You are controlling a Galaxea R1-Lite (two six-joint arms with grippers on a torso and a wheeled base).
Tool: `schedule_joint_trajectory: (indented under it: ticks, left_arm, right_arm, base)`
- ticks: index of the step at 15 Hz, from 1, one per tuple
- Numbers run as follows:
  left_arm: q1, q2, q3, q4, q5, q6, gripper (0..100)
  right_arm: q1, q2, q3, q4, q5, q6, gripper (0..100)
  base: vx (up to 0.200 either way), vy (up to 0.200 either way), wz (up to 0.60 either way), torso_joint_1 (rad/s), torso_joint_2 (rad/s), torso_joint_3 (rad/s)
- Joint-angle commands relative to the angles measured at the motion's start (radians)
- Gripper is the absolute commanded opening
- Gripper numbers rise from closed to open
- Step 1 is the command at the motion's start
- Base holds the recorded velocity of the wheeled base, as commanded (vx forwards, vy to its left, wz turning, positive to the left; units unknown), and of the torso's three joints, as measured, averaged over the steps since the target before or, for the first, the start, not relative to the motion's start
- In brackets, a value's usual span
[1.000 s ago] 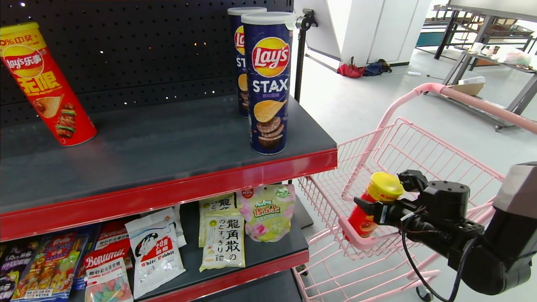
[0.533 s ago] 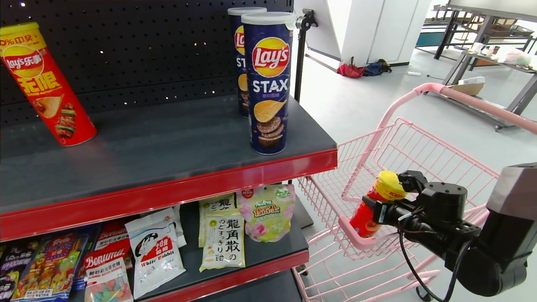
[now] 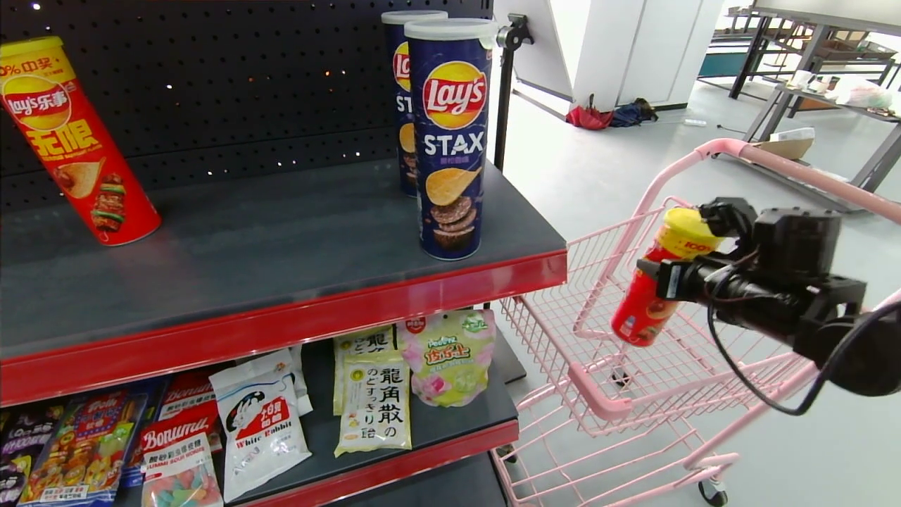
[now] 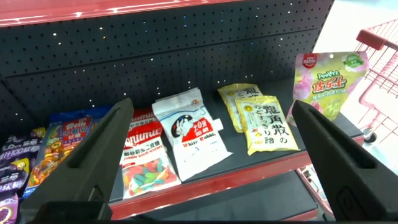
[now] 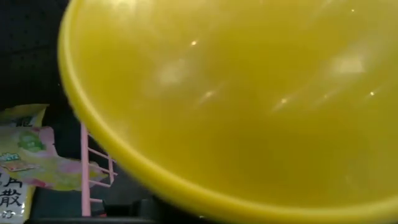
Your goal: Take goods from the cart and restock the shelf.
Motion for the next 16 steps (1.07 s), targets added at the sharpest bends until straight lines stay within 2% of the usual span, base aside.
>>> schedule_joint_trajectory:
  ticks: [1,2,4,5,7,9,11,16]
  left_arm:
    - [0.0,0.0,0.0,0.0,0.001,0.0,100]
    - [0.0,0.0,0.0,0.0,0.001,-0.001,100]
    - [0.0,0.0,0.0,0.0,0.001,-0.001,100]
    - [0.0,0.0,0.0,0.001,-0.001,-0.001,100]
    - [0.0,0.0,0.0,0.001,-0.001,-0.001,100]
    - [0.0,0.0,0.0,0.001,-0.001,-0.001,100]
    - [0.0,0.0,0.0,0.001,-0.002,-0.001,100]
    - [0.0,0.0,0.0,0.003,-0.005,-0.001,100]
  right_arm:
    - [-0.002,-0.339,-0.142,0.317,-0.005,-0.011,0]
    - [0.002,-0.43,-0.13,0.386,-0.013,-0.011,0]
    - [0.013,-0.595,-0.067,0.502,-0.1,-0.027,0]
    - [0.034,-0.76,0.006,0.611,-0.157,-0.045,0]
    - [0.045,-1.016,0.118,0.835,-0.166,-0.053,0]
    - [0.027,-1.217,0.132,1.11,-0.171,-0.065,0]
    - [0.025,-1.301,0.137,1.156,-0.16,-0.065,0]
    - [0.002,-1.333,0.184,1.154,-0.18,-0.112,0]
  base:
    - [0.0,0.0,0.0,0.0,0.0,0.0]
    - [0.0,0.0,0.0,0.0,0.0,0.0]
    - [0.0,0.0,0.0,0.0,0.0,0.0]
    - [0.0,0.0,0.0,0.0,0.0,0.0]
    - [0.0,0.0,0.0,0.0,0.0,0.0]
    - [0.0,0.0,0.0,0.0,0.0,0.0]
    - [0.0,0.0,0.0,0.0,0.0,0.0]
    - [0.0,0.0,0.0,0.0,0.0,0.0]
